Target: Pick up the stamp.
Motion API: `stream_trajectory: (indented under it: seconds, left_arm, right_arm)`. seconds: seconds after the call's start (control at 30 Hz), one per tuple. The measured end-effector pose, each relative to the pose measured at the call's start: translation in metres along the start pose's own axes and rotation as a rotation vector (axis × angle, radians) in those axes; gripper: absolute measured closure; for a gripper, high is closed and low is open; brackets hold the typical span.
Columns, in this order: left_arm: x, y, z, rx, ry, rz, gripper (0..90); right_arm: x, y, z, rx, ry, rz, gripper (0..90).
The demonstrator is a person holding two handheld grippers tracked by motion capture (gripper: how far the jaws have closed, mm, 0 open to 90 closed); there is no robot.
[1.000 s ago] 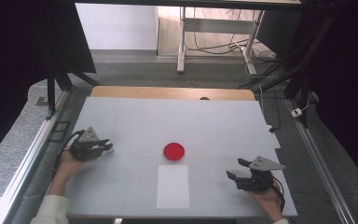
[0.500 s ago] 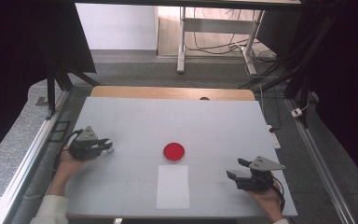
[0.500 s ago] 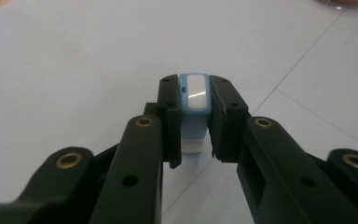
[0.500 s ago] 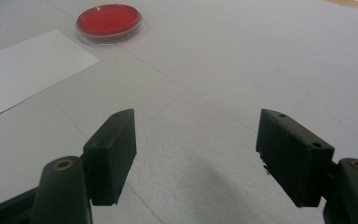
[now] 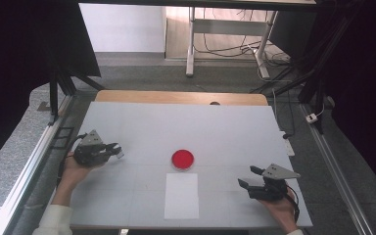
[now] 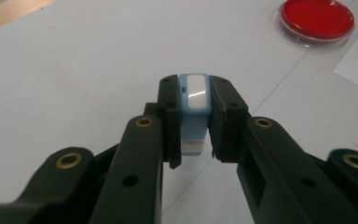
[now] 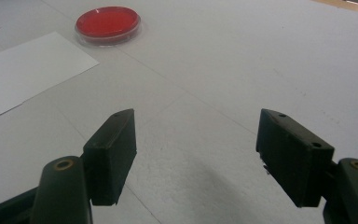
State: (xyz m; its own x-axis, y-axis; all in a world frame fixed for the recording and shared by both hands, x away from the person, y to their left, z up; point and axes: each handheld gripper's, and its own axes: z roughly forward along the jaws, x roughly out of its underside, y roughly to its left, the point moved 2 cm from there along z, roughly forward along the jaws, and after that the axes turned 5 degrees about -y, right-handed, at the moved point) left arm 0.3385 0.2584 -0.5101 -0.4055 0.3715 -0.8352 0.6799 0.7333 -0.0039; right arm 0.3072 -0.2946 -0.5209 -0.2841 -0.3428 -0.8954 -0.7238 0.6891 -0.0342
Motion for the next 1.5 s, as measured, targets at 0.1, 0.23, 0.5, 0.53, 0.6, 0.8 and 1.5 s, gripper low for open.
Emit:
stream_trajectory:
  seconds: [0.1,0.23,0.5,0.53,0.6,0.8,1.5]
  left_arm:
    - [-0.003,-0.002,-0.001,0.011,-0.01,-0.003,75.6]
    - [-0.008,-0.006,-0.002,0.045,-0.046,-0.026,75.6]
    - [-0.019,-0.016,-0.003,0.059,-0.069,-0.039,75.5]
    - [-0.021,-0.017,-0.003,0.058,-0.071,-0.041,75.5]
    - [-0.025,-0.02,-0.005,0.06,-0.081,-0.043,75.5]
    - [-0.038,-0.032,-0.007,0.082,-0.106,-0.048,75.5]
    - [-0.062,-0.061,-0.005,0.132,-0.127,-0.061,75.5]
  right_arm:
    - [0.0,0.0,-0.001,0.008,0.001,-0.004,28.3]
    - [0.0,0.001,0.0,0.005,-0.008,-0.003,28.3]
    - [0.0,0.0,-0.001,0.007,-0.003,-0.005,28.4]
    - [0.0,0.0,-0.001,0.006,-0.003,-0.005,28.3]
    - [-0.001,0.0,-0.001,0.007,-0.004,-0.004,28.3]
    - [-0.001,0.001,-0.001,0.007,-0.003,-0.005,28.3]
    - [0.0,0.0,-0.001,0.011,-0.003,-0.002,28.4]
